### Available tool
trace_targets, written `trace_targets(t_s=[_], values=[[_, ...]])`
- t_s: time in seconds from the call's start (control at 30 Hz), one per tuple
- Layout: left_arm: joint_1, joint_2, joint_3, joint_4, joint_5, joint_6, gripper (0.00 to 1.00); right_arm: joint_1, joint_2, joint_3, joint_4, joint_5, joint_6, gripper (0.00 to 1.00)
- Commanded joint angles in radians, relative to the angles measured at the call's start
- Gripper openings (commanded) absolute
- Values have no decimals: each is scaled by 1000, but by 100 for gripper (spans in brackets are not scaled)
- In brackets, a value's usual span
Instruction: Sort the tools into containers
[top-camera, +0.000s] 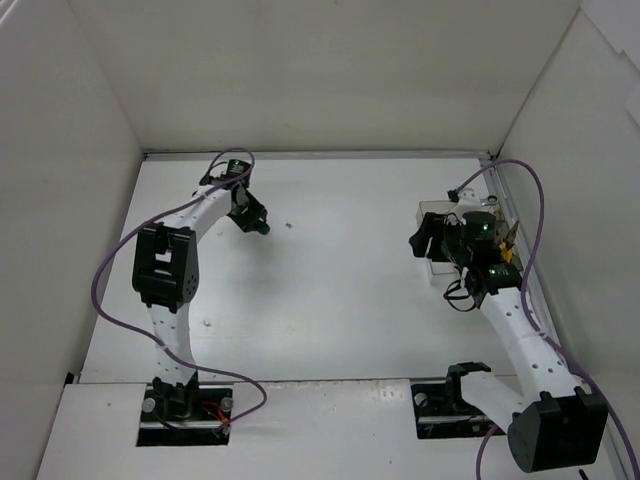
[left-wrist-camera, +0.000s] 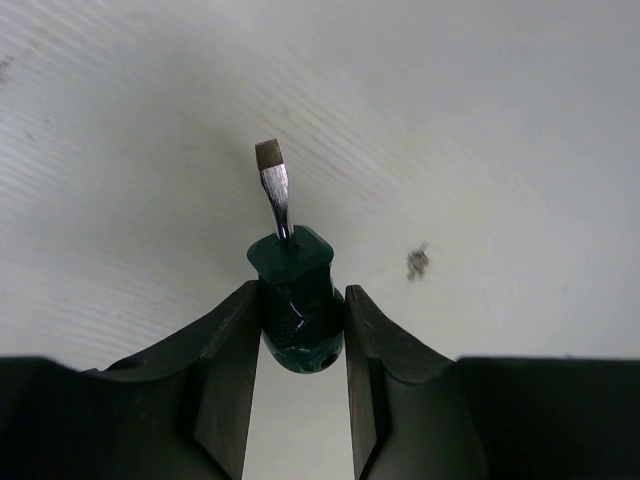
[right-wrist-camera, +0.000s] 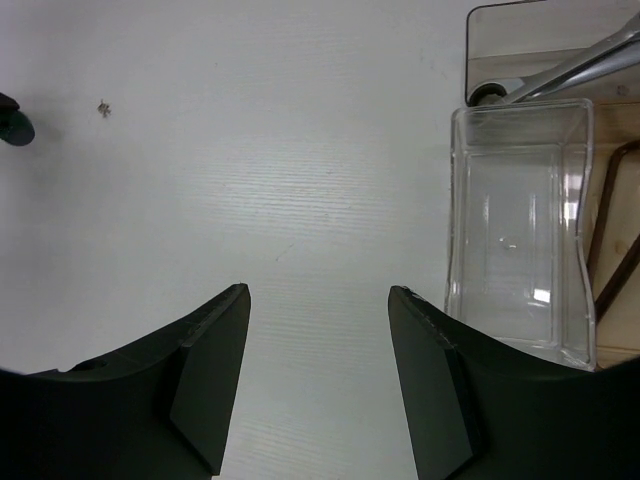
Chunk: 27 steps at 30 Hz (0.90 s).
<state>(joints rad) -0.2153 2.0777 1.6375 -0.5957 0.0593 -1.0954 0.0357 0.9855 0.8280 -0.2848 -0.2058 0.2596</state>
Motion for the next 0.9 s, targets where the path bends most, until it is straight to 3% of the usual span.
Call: trace_targets(t_s=[0.0,0.3,0.43,0.57,0.87], values=[[-80,-183,-10,60,0,167,0,35,4,46,44,-37,-7,54],[-266,-287,-96,289,246,330,0,36,-19,79,44,-56,40,56],[-326,-317,-168,509,436,356,0,36,-1,86,44,-127,58,57],[-366,-338,-205,631,565,407,0,35,25,121,45,-208,98,57],[-438,-384,-208,726,695,534,0,43,81,201,50,-323,158,58]])
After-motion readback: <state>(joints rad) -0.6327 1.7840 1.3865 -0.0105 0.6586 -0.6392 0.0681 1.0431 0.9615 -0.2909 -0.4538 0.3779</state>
